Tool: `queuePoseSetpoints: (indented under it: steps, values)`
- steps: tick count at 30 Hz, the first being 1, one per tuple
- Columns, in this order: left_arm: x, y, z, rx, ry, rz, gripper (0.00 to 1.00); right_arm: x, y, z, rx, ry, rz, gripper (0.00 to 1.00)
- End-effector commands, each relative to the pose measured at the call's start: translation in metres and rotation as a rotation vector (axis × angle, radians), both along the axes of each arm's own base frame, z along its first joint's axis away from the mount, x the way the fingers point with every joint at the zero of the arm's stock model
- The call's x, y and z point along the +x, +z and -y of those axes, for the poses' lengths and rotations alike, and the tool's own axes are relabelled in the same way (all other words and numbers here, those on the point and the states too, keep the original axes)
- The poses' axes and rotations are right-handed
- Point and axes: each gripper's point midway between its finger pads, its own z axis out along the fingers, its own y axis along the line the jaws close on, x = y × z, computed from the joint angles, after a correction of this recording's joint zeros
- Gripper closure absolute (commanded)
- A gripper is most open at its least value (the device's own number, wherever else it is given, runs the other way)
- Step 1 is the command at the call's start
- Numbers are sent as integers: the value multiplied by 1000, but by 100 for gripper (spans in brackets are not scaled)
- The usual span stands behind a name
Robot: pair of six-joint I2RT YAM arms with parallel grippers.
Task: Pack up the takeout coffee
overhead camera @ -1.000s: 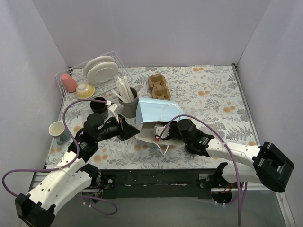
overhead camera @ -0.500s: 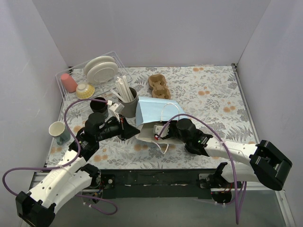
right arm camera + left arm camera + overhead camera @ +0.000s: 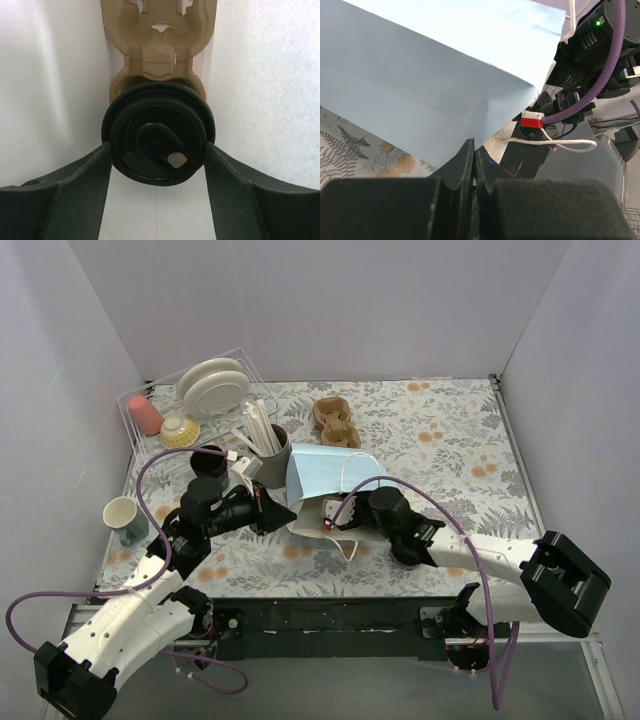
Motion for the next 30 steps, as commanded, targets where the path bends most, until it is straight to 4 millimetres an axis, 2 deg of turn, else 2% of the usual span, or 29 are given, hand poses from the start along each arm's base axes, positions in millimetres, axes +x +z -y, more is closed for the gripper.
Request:
queuePoseSetpoints:
  steps: [1, 4, 7, 8, 11, 18, 20, 26, 30]
  values:
    - [-4, 16, 4, -40, -28, 11, 100, 9, 9, 3, 53, -76, -14, 34]
    - [0, 18, 3, -44, -2, 1, 100, 5, 13, 5, 57, -70, -35, 31]
    - [6, 20, 3, -48, 27, -10, 100, 1, 26, 5, 80, -55, -46, 25]
    - [7, 22, 4, -54, 29, -11, 100, -3, 23, 7, 61, -48, -68, 25]
    - [12, 23, 4, -62, 63, -37, 100, -9, 34, 6, 83, -33, -99, 25]
    - [21, 25, 1, -61, 128, -84, 100, -26, 39, 13, 54, -25, -207, 24]
    - [22, 24, 1, -51, 140, -109, 100, -29, 44, 12, 67, -19, -224, 17]
    - [23, 22, 2, -18, 146, -151, 100, -35, 55, 9, 81, -7, -267, 15]
    - [25, 24, 4, -8, 147, -160, 100, -36, 53, 10, 68, -15, -285, 14]
